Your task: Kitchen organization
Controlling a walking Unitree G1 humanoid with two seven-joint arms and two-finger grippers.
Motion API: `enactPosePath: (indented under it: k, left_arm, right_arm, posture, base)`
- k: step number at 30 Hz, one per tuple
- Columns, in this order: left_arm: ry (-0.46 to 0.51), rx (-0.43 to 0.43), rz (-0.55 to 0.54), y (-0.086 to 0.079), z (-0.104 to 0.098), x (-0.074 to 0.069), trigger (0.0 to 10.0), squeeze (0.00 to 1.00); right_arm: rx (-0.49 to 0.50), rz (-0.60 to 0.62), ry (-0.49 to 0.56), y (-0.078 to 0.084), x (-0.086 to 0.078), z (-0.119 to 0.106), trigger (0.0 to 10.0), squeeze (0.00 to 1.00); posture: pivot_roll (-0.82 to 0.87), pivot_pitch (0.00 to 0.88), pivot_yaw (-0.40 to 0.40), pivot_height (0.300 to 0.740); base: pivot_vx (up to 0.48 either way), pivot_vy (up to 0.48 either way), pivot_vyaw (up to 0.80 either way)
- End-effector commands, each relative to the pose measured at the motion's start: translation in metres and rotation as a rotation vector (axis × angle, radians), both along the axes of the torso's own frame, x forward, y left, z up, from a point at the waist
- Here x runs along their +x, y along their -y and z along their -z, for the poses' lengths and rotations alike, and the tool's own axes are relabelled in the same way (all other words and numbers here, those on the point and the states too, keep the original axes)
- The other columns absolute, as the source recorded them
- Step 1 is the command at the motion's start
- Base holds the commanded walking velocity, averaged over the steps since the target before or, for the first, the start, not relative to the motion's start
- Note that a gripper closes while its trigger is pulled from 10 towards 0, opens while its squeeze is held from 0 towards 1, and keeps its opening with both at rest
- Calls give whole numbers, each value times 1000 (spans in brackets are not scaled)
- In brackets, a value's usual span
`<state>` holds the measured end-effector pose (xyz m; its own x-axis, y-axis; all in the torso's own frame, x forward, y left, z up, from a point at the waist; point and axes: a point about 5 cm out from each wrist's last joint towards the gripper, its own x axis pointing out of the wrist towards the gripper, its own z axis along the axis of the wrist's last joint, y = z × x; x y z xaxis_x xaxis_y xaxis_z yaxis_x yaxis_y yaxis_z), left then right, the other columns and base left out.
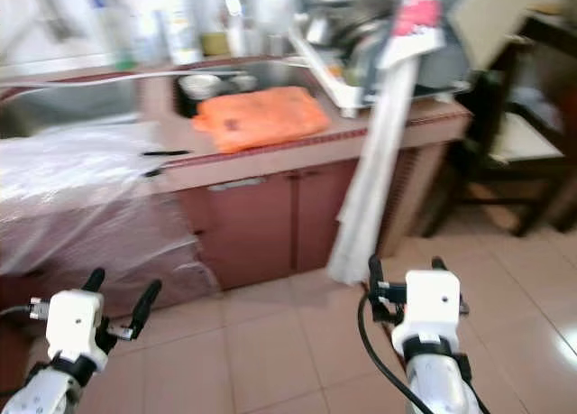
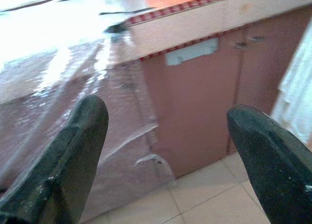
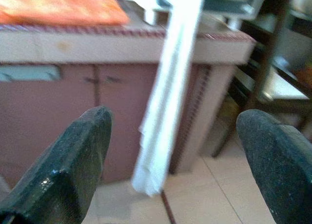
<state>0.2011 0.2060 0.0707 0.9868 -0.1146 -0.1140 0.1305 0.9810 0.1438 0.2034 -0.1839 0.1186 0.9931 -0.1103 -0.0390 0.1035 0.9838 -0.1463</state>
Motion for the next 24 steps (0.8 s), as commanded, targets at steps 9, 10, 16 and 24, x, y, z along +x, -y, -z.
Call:
enactPosePath:
  k: [9,10,16,24]
  left_arm:
    - [-6,-49,26,7,-12,33,10000,0]
    - [-7,-60,32,9,-14,35,10000,0]
    - [-25,-86,52,16,-16,40,10000,0]
    - [-56,-90,44,11,-6,42,10000,0]
  right_arm:
    - [51,35,52,5,10,-15,10000,0]
    - [82,38,43,5,11,-14,10000,0]
    - [82,44,38,4,13,-15,10000,0]
    - [38,51,47,0,14,-16,10000,0]
  posture:
    - [-26,2,24,740]
    - [-26,2,24,740]
    - [-32,5,28,740]
    - [-32,15,27,740]
  base:
    - [0,0,711]
    - [0,0,0]
    - [0,0,0]
    - [0,250,0]
